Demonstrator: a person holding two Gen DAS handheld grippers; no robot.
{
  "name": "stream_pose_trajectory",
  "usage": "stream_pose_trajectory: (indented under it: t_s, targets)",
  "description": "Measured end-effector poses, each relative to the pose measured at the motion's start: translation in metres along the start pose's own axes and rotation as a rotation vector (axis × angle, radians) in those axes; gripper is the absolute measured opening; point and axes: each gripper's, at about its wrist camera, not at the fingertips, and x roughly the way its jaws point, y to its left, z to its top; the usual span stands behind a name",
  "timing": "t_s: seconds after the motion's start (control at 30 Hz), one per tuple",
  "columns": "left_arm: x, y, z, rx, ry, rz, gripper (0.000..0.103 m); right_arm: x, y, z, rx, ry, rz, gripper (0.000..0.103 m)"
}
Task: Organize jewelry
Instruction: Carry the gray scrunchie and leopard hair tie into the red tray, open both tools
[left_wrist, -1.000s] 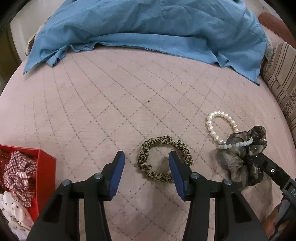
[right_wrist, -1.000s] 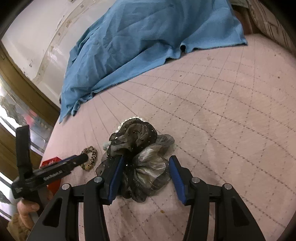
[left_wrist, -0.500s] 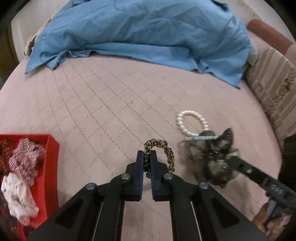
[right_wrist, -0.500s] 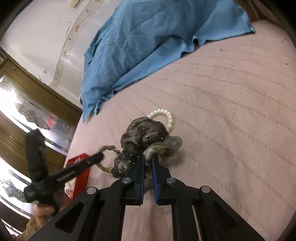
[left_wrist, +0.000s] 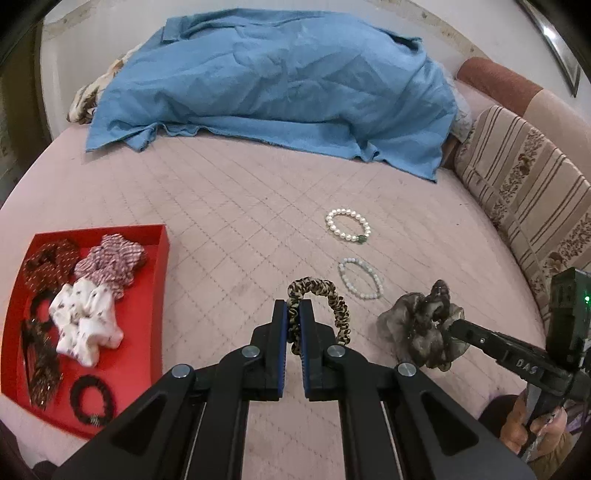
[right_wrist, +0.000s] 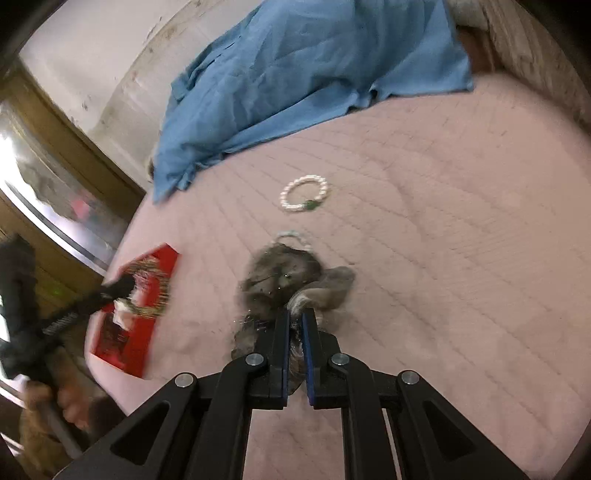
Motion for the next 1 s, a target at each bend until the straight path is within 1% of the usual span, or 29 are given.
stream_pose_trajectory:
  t_s: [0.03,0.07,0.1,0.17,0.37,0.5,0.6,0.8,1.0]
  targets:
    - [-0.004,0.0,-0.001,-0.001,-0.005,0.001,0.006,-0.005,-0.002,-0.003,0.03,-0.003,0.065,0.008]
    - [-0.008,0.002,-0.004,-0.001,-0.012,0.002,0.006,-0.007,-0.003,-0.004,0.05,-0.005,0.106,0.008]
    - [-0.014,0.004,-0.006,-0.004,-0.019,0.005,0.006,-0.012,-0.002,-0.005,0.065,-0.015,0.133,0.008]
    - [-0.022,0.009,-0.01,-0.019,-0.029,0.007,0.006,-0.021,0.002,-0.008,0.065,-0.035,0.151,0.008]
    - [-0.044,0.045,-0.021,-0.103,-0.053,0.029,0.006,-0.037,0.021,-0.012,0.027,-0.048,0.123,0.008]
    - [-0.06,0.075,-0.027,-0.167,-0.082,0.078,0.006,-0.036,0.043,-0.013,-0.023,-0.037,0.119,0.008]
    - [-0.072,0.109,-0.033,-0.241,-0.101,0.118,0.006,-0.031,0.063,-0.013,-0.068,-0.02,0.129,0.008]
    - [-0.09,0.172,-0.048,-0.395,-0.125,0.161,0.006,-0.015,0.121,-0.008,-0.173,0.006,0.17,0.008]
    - [-0.102,0.211,-0.064,-0.489,-0.153,0.183,0.006,0.006,0.184,-0.005,-0.28,0.029,0.207,0.008]
